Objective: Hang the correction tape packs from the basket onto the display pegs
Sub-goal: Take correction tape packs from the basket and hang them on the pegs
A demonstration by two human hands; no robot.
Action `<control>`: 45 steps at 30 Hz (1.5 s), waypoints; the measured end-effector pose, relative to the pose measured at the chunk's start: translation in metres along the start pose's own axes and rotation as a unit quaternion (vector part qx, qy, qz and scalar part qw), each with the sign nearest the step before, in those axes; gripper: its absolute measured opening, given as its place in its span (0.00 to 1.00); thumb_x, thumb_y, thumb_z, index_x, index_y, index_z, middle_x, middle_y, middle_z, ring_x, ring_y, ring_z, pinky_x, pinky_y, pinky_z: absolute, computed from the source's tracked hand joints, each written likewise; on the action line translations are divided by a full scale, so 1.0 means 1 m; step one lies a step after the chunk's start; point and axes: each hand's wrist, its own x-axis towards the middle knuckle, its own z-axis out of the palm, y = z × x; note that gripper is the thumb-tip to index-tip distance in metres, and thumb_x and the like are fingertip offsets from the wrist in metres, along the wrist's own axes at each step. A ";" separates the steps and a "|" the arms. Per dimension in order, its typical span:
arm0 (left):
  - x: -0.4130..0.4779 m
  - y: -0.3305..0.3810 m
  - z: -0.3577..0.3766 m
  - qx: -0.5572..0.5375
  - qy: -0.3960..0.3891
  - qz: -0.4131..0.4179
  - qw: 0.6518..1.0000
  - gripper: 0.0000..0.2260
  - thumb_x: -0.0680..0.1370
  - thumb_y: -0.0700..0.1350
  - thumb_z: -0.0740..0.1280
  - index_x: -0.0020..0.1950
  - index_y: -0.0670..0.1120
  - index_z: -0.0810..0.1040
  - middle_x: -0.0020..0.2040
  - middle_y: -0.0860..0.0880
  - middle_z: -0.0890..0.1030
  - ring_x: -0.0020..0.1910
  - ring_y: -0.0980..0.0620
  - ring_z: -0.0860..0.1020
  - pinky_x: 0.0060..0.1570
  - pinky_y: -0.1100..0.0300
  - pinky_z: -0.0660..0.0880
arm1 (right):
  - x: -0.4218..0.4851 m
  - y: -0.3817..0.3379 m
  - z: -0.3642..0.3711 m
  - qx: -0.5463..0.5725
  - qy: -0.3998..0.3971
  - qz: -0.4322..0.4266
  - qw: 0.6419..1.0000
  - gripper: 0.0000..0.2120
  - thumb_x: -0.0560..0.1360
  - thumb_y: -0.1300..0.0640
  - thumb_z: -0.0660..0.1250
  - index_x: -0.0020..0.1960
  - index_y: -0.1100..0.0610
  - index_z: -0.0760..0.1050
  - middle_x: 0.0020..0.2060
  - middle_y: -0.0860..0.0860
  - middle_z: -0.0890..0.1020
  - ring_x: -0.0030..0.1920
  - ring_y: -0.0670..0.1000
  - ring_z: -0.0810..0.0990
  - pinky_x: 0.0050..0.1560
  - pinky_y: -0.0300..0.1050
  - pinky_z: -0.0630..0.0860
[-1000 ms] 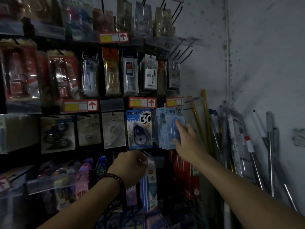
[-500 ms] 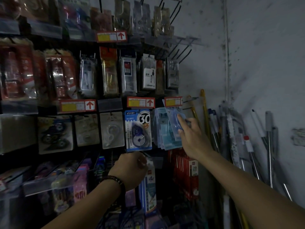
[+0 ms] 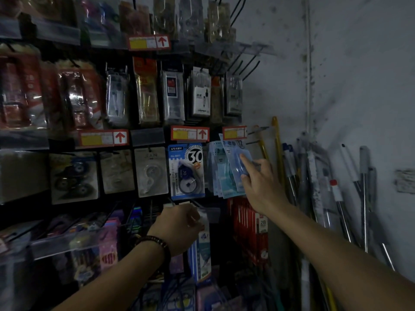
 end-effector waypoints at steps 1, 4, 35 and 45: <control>0.000 0.000 0.000 0.001 0.001 0.001 1.000 0.08 0.78 0.55 0.71 0.55 0.55 0.82 0.51 0.57 0.84 0.51 0.55 0.82 0.54 0.54 0.82 | 0.001 -0.002 -0.001 0.001 0.002 0.000 1.000 0.28 0.87 0.44 0.54 0.85 0.43 0.52 0.70 0.53 0.61 0.60 0.51 0.72 0.52 0.52 0.81; -0.002 0.000 -0.001 0.002 0.003 0.003 1.000 0.08 0.78 0.55 0.71 0.54 0.55 0.82 0.50 0.57 0.84 0.51 0.56 0.82 0.55 0.54 0.82 | 0.002 -0.003 -0.002 -0.019 0.000 -0.012 1.000 0.29 0.86 0.44 0.55 0.85 0.45 0.53 0.68 0.53 0.61 0.60 0.52 0.71 0.52 0.53 0.80; -0.198 -0.092 -0.015 0.066 -0.124 -0.057 0.988 0.13 0.74 0.60 0.63 0.53 0.57 0.81 0.47 0.56 0.86 0.48 0.51 0.85 0.48 0.52 0.81 | -0.136 -0.109 0.039 0.052 -0.116 -0.004 0.992 0.14 0.81 0.52 0.67 0.66 0.51 0.74 0.61 0.51 0.73 0.60 0.54 0.75 0.58 0.52 0.77; -0.428 -0.206 0.069 0.065 -0.252 -0.221 0.940 0.07 0.80 0.56 0.71 0.55 0.57 0.84 0.53 0.59 0.86 0.43 0.61 0.81 0.50 0.58 0.80 | -0.423 -0.182 0.171 0.173 -0.440 0.010 0.881 0.07 0.76 0.54 0.73 0.53 0.49 0.82 0.45 0.46 0.82 0.46 0.48 0.82 0.48 0.46 0.79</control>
